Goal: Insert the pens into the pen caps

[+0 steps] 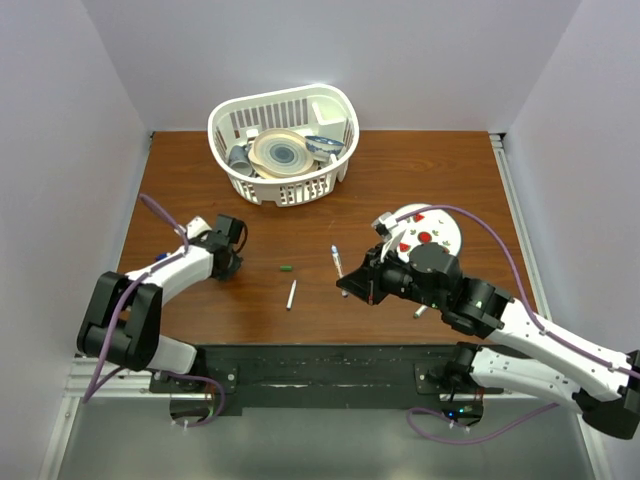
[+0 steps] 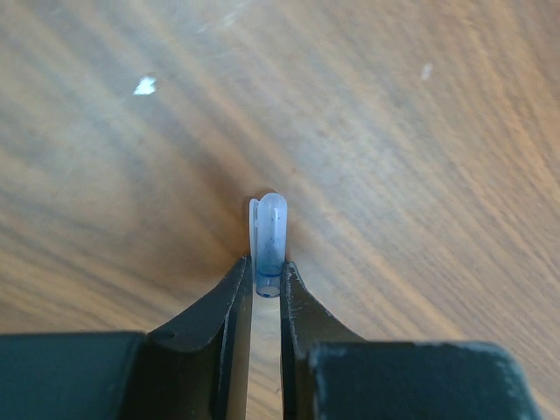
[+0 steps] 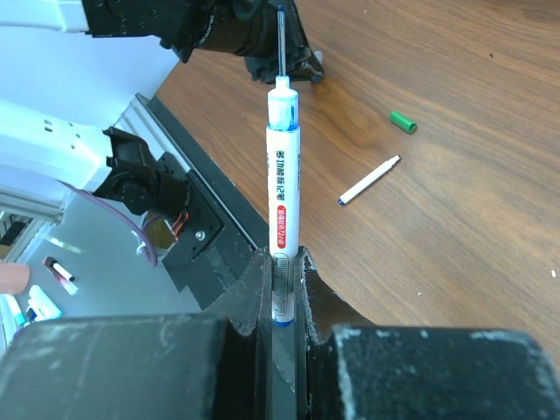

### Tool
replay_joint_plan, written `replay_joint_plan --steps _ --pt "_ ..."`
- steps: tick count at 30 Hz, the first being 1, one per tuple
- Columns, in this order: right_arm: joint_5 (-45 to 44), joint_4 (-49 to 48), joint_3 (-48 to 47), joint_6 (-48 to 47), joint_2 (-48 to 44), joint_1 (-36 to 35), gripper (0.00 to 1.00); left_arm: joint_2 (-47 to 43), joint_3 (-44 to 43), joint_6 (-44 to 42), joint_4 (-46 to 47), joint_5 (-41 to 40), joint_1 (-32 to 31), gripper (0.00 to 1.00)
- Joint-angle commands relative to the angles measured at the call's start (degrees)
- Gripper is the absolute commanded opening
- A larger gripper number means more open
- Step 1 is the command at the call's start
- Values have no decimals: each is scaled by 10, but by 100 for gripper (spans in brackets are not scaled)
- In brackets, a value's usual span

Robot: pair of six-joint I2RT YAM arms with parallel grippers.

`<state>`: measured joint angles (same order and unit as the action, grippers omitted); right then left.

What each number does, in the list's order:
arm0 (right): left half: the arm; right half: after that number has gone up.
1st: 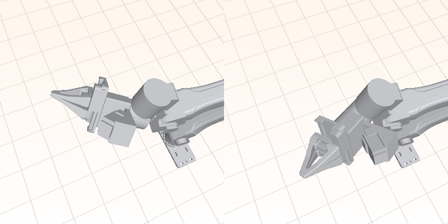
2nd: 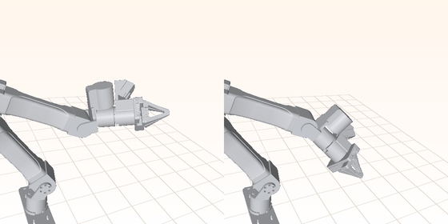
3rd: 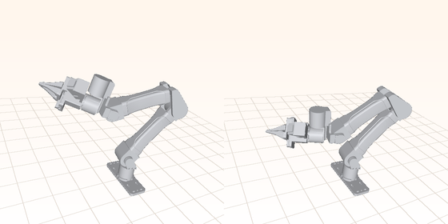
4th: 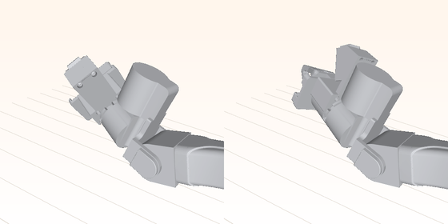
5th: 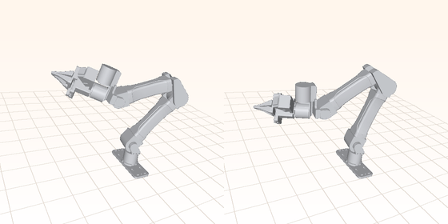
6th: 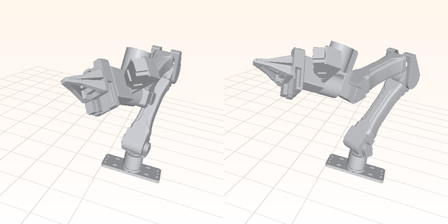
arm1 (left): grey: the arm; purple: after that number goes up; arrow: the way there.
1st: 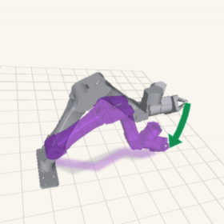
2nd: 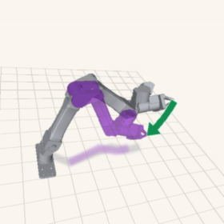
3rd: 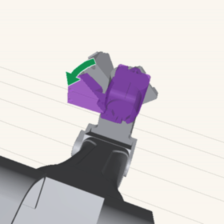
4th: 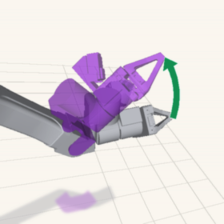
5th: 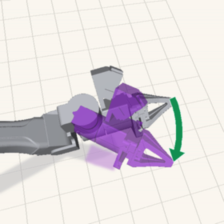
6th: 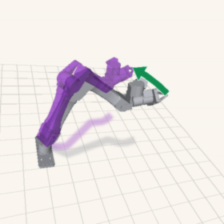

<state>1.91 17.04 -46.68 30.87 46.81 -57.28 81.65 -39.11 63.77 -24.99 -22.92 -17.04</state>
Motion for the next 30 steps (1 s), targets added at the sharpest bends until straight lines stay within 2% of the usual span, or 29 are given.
replay_joint_plan --steps 1,3,4,6,7,10,12,23,26,30 --pt "-16 -8 2 7 -15 -1 0 53 19 -45 12 35 -8 6" --pt "-16 -7 3 7 -16 -1 0 54 24 -54 15 36 -7 15" --pt "-16 -6 3 6 -20 -2 0 52 24 -59 14 32 -8 24" --pt "-16 -4 3 5 -22 -1 0 50 22 -63 13 26 -8 35" --pt "-16 0 2 3 -23 -2 0 50 20 -65 10 20 -8 44" --pt "-18 6 2 1 -29 -1 0 60 9 -69 -2 -4 -8 51" --pt "-18 9 4 0 -35 -1 0 68 -3 -73 -8 -17 -8 53" --pt "-38 33 9 -7 -64 -1 0 122 -19 -72 -20 -32 -8 41" --pt "-39 32 11 -8 -67 -1 0 131 -17 -73 -16 -31 -8 34" --pt "-37 30 14 -7 -65 -1 0 128 -8 -87 -5 -26 -9 9"
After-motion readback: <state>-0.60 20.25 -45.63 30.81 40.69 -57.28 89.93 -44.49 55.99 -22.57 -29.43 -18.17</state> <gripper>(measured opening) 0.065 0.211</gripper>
